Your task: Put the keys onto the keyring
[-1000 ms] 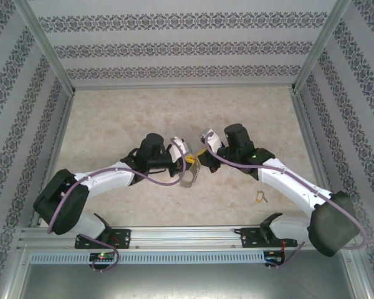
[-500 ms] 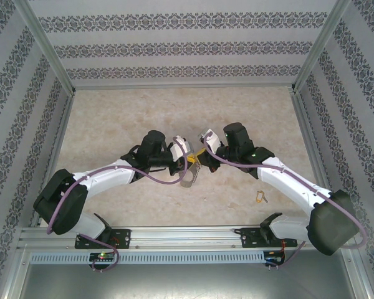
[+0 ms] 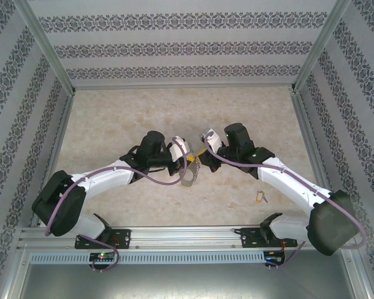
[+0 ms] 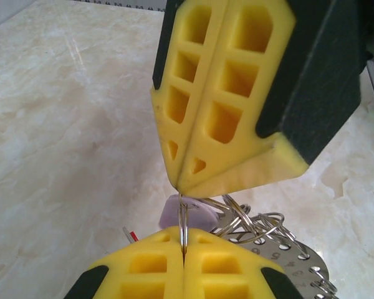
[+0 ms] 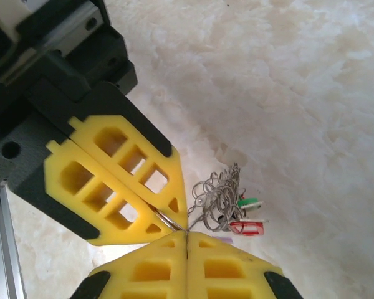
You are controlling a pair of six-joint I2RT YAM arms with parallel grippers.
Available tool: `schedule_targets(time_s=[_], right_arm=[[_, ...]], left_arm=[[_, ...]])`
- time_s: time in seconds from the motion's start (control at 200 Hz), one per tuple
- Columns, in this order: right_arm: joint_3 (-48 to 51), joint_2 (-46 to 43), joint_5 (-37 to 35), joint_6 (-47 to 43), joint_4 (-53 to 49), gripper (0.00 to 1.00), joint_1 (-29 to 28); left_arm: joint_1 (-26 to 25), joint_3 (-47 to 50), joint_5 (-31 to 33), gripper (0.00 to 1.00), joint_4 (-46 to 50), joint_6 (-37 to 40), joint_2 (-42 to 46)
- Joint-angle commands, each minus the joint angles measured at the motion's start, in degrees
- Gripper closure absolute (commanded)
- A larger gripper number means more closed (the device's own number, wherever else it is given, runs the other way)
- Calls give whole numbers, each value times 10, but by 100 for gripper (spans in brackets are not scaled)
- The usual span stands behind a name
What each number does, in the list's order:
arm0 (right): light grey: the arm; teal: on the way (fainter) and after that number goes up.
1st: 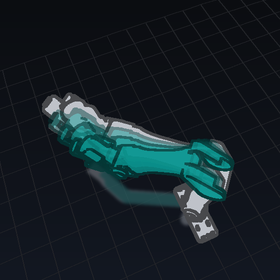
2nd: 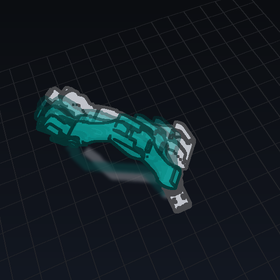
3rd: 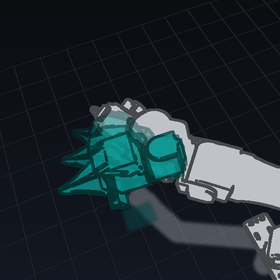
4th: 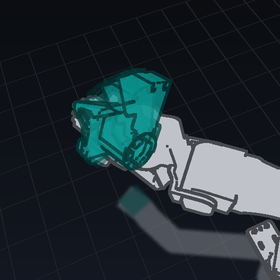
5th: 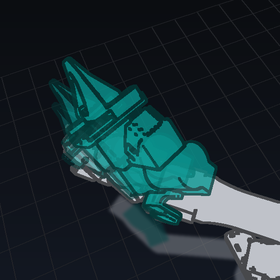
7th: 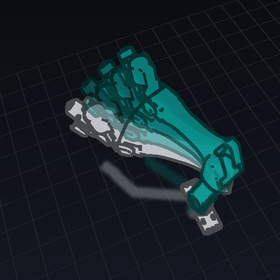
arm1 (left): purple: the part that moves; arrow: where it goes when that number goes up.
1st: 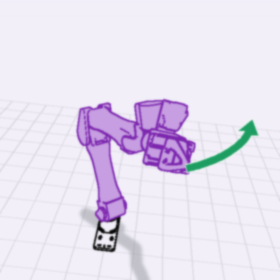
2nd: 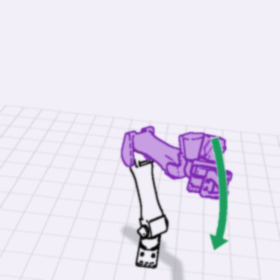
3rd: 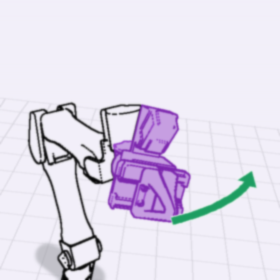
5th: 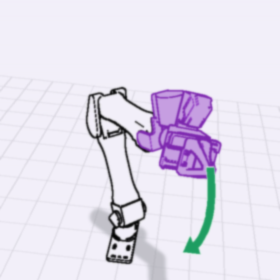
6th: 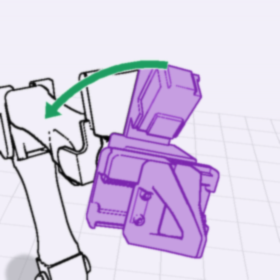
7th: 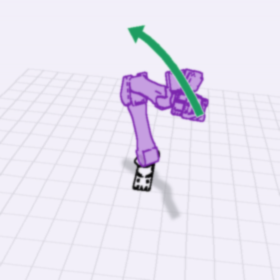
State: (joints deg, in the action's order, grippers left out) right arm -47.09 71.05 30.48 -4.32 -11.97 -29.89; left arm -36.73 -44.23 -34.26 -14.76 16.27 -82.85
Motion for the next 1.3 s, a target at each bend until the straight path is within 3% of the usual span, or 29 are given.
schedule_targets(time_s=[0.0, 0.25, 0.465, 0.684, 0.824, 0.949, 1.294], right_arm=[[10, 3, -21, 12, 0, 100, 18], [10, 22, -2, 32, 9, 100, 26], [0, 63, 102, 73, 10, 100, 69], [-19, 71, 125, 73, -6, 100, 74], [-24, 28, 108, 63, -3, 100, 60], [-26, 5, 103, 49, 1, 100, 53], [-39, 3, 92, 27, -13, 100, 33]], left_arm=[[-1, 14, -16, 100, -54, -22, 20], [-1, 25, -32, 100, -108, -48, 14], [-1, 31, -43, 100, -140, -55, 18], [0, 39, -43, 100, -203, -81, 11], [1, 39, -19, 100, -161, -66, 10], [0, 42, -5, 91, -126, -48, 12], [1, 21, -3, 82, -80, -32, 10]])
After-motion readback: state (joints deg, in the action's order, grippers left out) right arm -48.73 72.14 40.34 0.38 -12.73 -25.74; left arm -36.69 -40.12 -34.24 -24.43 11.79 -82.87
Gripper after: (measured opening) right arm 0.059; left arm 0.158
